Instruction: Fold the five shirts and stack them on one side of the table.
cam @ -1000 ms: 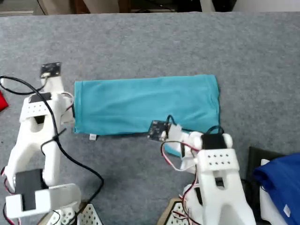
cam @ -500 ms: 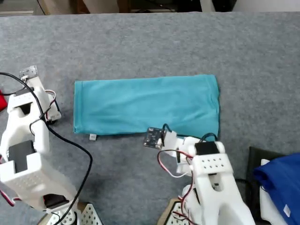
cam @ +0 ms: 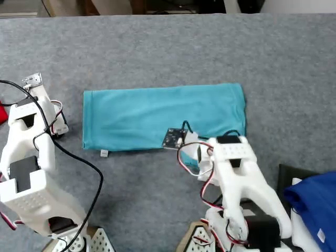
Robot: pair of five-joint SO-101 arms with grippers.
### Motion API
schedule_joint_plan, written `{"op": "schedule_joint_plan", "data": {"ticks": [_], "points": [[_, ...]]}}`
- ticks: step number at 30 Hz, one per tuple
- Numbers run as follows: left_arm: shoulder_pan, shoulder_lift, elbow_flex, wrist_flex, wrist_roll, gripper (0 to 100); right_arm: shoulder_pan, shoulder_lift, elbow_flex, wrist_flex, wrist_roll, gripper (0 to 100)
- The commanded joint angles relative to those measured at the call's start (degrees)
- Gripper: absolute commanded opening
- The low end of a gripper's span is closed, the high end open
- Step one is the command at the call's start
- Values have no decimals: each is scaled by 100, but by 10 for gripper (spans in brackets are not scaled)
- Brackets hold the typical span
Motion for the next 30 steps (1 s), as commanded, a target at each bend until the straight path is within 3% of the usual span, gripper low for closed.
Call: {"op": "schedule_joint_plan", "data": {"ticks": [1, 18, 23, 27, 30], "points": [[-62, 13, -237, 9, 26, 19, 163, 215, -119, -132, 53, 251], [-70, 13, -229, 18, 26, 19, 312, 251, -224, -396, 360, 103], [-70, 13, -229, 18, 26, 19, 303, 251, -233, -396, 369, 4], [-70, 13, -229, 18, 26, 19, 330, 251, -382, -360, 352, 4], [-70, 13, -229, 18, 26, 19, 330, 242, -989, 220, 343, 4]]}}
